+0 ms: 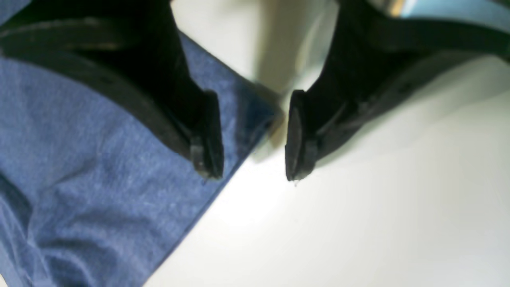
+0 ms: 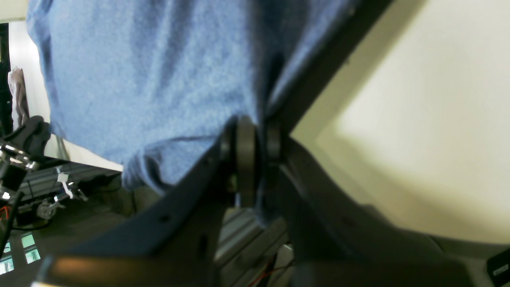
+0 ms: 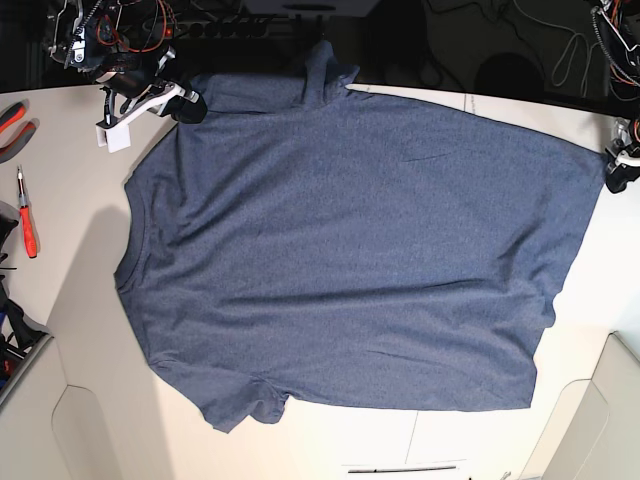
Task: Layout the t-shirt on the table in an organized manner, then fold the t-shirt properly
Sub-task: 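Hold both shoulder corners and pull them apart to stretch the shirt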
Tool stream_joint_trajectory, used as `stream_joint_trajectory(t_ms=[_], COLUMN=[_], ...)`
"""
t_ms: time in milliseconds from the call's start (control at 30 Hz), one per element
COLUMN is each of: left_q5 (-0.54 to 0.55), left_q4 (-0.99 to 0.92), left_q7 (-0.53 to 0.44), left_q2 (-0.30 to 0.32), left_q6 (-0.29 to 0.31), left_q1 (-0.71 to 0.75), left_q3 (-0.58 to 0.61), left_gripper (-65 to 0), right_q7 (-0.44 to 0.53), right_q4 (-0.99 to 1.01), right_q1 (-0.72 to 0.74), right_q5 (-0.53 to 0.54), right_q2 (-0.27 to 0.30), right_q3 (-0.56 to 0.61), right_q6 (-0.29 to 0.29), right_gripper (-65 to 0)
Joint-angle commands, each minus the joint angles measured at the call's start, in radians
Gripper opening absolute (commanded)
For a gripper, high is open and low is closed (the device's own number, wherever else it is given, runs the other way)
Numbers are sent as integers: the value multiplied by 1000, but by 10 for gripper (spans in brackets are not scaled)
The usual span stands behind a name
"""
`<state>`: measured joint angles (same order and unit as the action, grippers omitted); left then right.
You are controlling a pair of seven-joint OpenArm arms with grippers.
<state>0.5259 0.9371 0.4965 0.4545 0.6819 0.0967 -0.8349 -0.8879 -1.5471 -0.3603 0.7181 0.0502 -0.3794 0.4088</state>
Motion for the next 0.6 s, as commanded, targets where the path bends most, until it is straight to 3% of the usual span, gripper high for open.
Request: stream_joint_trajectory(t_ms=[0, 200, 567], left_q5=[16, 26, 204], left_q4=[21, 21, 21], left_q7=[-22, 26, 109], left_q2=[28, 27, 15], left_q6=[10, -8, 13], left_q1=[-5, 13, 42], left_q3=[-13, -29, -29], left_gripper=[-361, -361, -361], right_q7=[1, 1, 1], right_q4=[-11, -11, -11], right_q1=[0, 0, 0], right_q5=[-7, -7, -6], right_q2=[8, 8, 8], right_q3=[-3, -3, -3], right_q6=[0, 0, 0], right_gripper=[-650, -650, -650])
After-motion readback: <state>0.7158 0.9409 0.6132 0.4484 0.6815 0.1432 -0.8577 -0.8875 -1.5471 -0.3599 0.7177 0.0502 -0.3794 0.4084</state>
